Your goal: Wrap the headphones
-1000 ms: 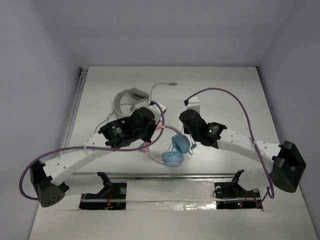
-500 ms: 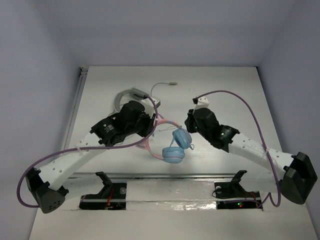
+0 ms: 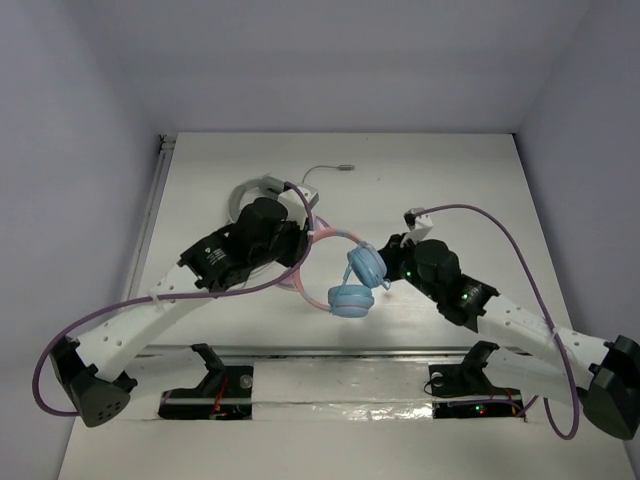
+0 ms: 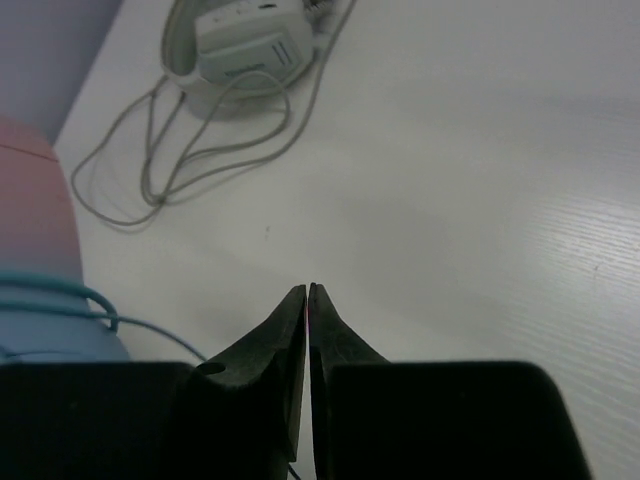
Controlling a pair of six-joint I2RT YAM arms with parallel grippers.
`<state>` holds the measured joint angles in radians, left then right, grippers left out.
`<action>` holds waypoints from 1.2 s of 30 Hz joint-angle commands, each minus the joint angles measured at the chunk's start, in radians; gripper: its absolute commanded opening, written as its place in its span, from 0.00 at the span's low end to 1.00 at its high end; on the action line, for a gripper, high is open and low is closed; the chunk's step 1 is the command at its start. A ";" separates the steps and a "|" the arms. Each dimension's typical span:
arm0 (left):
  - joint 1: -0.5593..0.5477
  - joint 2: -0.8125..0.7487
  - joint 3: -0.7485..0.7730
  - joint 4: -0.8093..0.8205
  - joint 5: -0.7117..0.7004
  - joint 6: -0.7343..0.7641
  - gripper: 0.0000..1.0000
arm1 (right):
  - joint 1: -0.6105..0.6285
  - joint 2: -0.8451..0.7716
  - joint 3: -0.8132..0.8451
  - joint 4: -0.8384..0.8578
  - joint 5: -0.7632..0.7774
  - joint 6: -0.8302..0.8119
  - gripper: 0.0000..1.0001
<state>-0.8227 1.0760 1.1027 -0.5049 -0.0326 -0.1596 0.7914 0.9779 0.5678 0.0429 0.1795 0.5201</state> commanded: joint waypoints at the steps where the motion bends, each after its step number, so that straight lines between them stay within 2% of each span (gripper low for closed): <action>1: 0.000 -0.025 0.082 0.111 -0.006 -0.037 0.00 | -0.001 -0.047 -0.034 0.233 -0.118 0.008 0.10; 8: 0.000 -0.016 0.129 0.155 -0.010 -0.052 0.00 | -0.011 0.056 -0.037 0.451 -0.366 0.029 0.17; 12: 0.000 -0.014 0.167 0.160 -0.030 -0.064 0.00 | -0.011 0.122 -0.019 0.515 -0.380 0.050 0.17; 15: 0.000 -0.021 0.197 0.163 -0.004 -0.075 0.00 | -0.011 0.130 -0.016 0.508 -0.327 0.058 0.21; 20: 0.000 -0.019 0.203 0.166 0.143 -0.129 0.00 | -0.011 0.081 0.026 0.327 -0.186 0.055 0.24; 23: 0.000 -0.024 0.165 0.210 0.236 -0.179 0.00 | -0.011 0.056 0.067 0.211 -0.091 0.020 0.35; 27: 0.000 -0.028 0.115 0.269 0.295 -0.222 0.00 | -0.020 0.021 0.135 0.085 0.017 -0.040 0.45; 31: 0.000 -0.021 0.071 0.261 0.290 -0.230 0.00 | -0.060 -0.016 0.204 -0.017 0.058 -0.107 0.47; 36: 0.000 -0.045 -0.015 0.316 0.347 -0.259 0.00 | -0.106 -0.030 0.250 -0.086 0.037 -0.152 0.50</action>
<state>-0.8227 1.0760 1.1042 -0.3183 0.2417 -0.3561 0.7025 0.9607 0.7616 0.0265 0.1898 0.4297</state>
